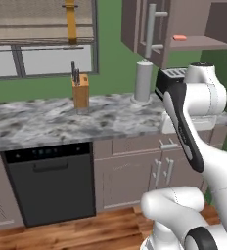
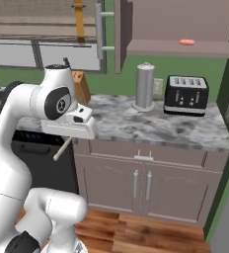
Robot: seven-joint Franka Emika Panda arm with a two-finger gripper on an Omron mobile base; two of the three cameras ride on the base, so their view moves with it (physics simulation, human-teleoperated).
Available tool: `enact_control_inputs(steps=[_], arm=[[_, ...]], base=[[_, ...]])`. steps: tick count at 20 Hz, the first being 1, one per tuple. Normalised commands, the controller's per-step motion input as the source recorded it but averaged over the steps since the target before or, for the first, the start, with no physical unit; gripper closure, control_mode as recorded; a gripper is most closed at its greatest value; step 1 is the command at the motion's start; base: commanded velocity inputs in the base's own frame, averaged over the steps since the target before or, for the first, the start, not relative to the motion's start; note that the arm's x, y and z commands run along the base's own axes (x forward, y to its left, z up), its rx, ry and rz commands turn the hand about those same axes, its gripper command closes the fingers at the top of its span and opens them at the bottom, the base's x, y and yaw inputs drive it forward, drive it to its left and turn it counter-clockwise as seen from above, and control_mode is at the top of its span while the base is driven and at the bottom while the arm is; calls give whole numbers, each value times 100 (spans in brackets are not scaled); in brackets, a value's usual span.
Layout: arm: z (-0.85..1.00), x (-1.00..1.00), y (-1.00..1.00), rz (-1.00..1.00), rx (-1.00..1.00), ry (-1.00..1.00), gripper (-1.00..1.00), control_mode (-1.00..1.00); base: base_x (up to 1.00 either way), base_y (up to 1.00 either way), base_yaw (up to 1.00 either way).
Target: Pick up the bar soap and dish brush from the sink, and place them back in the cabinet, and close the cabinet doors.
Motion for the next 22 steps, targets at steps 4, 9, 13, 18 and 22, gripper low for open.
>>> enact_control_inputs(steps=[4, 9, 13, 18, 22], arm=[[0, 0, 0, 0, 0, 0, 100, 100], [0, 0, 0, 0, 0, 0, 100, 100], [0, 0, 0, 0, 0, 0, 100, 100], [0, 0, 0, 0, 0, 0, 100, 100], [0, 0, 0, 0, 0, 0, 100, 100]], base=[[78, 0, 8], [58, 0, 2], [41, -7, 0], [26, -55, 0], [4, -92, 0]])
